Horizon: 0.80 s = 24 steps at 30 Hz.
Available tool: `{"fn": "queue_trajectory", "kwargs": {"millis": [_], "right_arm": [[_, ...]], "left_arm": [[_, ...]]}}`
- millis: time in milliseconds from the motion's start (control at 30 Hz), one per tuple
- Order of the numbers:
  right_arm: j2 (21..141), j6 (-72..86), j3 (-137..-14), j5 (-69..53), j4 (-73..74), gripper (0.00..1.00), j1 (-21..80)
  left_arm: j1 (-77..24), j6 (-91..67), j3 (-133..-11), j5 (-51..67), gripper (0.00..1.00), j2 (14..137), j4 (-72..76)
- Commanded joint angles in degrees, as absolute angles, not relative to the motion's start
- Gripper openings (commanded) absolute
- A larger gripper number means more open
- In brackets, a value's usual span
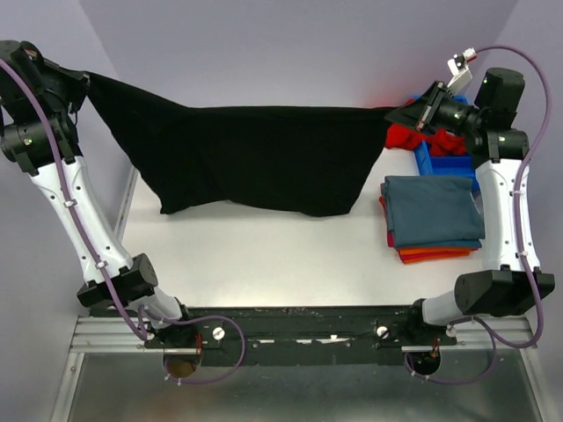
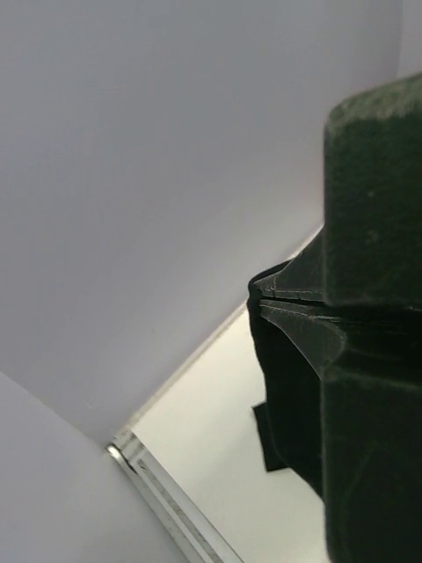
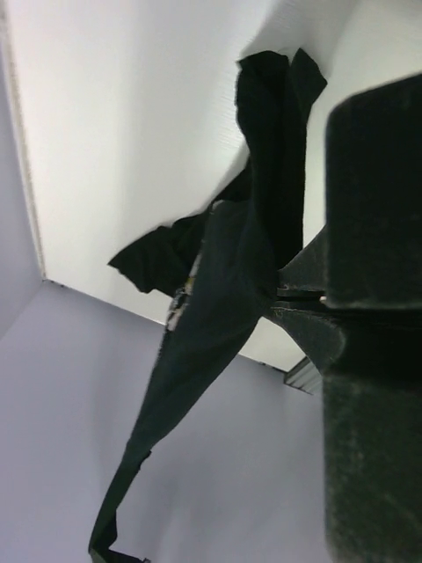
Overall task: Fold and stack the t-shirts
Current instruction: Flatten out the tshirt
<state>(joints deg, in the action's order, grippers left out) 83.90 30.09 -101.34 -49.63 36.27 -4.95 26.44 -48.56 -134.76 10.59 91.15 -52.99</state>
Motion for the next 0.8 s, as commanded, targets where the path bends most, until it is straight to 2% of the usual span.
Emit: {"fn": "queue_trajectory", "kwargs": {"millis": [0,100,267,367,533,567,667,767], "right_arm": [[83.2,32.6,-86.2,-48.0,31.9,0.01,-5.0],[81.3,31.4,-73.0,-43.0,28.7,0.01,-2.4],[83.9,27.7,-59.4,-35.8,27.8,0.01,8.2],[85.8,27.5,-53.2,-34.6,24.9,0.01,13.1],[85.9,25.5,-49.0,-30.3,23.3,0.02,13.5],[85.9,25.2,-48.9,-29.7,23.3,0.04,13.5],[84.6,24.8,-48.0,-28.7,21.1,0.26,13.5],[84.0,24.8,-47.4,-27.6,18.7,0.35,13.5]], "left_arm": [[27.2,-50.7,-113.9,10.6,0.0,83.4,-41.7],[26.7,-50.3,-96.8,9.5,0.0,76.0,-36.0],[22.6,-48.0,-77.6,7.4,0.0,68.8,-30.9],[20.1,-46.1,-71.1,4.8,0.0,66.7,-29.6],[19.9,-43.4,-68.6,3.4,0.0,67.4,-29.9],[19.8,-43.3,-68.6,3.3,0.0,67.7,-29.9],[19.8,-43.5,-69.2,3.5,0.0,68.1,-29.7],[19.8,-43.4,-70.3,3.5,0.0,68.6,-30.0]]}}
